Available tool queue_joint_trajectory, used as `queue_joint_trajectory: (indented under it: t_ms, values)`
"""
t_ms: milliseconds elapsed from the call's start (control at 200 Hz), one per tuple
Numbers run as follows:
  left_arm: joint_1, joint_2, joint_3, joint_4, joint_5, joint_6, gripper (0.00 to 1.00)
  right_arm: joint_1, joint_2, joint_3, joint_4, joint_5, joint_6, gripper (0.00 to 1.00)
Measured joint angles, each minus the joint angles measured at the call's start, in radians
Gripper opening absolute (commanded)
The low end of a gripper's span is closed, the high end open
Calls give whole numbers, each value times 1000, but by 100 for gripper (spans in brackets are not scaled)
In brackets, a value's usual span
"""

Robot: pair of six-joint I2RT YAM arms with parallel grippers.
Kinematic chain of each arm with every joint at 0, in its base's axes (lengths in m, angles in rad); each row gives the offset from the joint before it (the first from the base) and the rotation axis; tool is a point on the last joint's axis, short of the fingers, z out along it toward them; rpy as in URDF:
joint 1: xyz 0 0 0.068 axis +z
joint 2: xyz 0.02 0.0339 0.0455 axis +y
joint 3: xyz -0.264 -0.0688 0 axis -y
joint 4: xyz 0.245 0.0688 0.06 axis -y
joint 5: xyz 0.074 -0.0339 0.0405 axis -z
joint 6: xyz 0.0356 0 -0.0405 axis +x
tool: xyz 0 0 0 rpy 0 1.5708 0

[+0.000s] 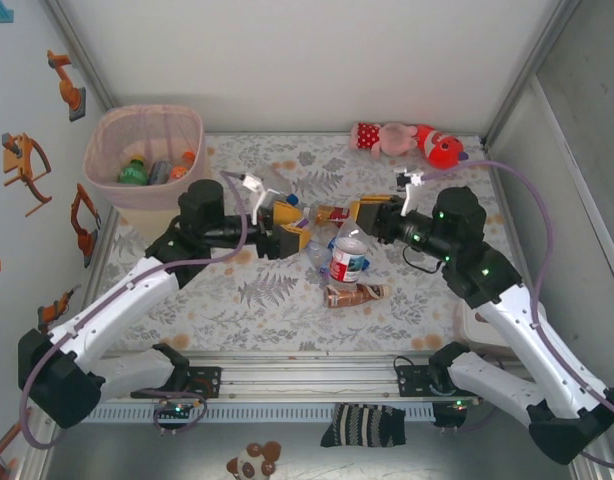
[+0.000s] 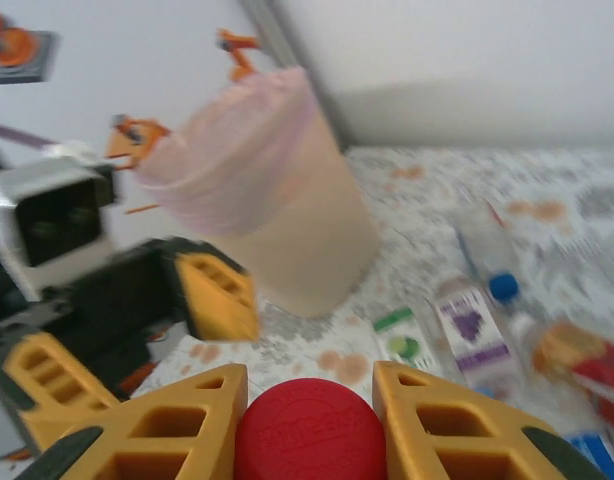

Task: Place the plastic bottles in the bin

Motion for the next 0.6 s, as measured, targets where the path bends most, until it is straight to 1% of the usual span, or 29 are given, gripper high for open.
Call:
queue_joint_trajectory:
  t_ms: [165,325,466,601]
  values:
    - [-99,89,106,8,0,0,80,1,-41,0,95,-124,-98,0]
    - [-176,153,199,6,34,5,81,0,-51,19,122,-208,-144,0]
    - [-244,190,266,6,56,34,81,3,-52,48,131,-256,-143,0]
    - [-272,198,273,6,68,58,80,4,-59,68,131,-261,-143,0]
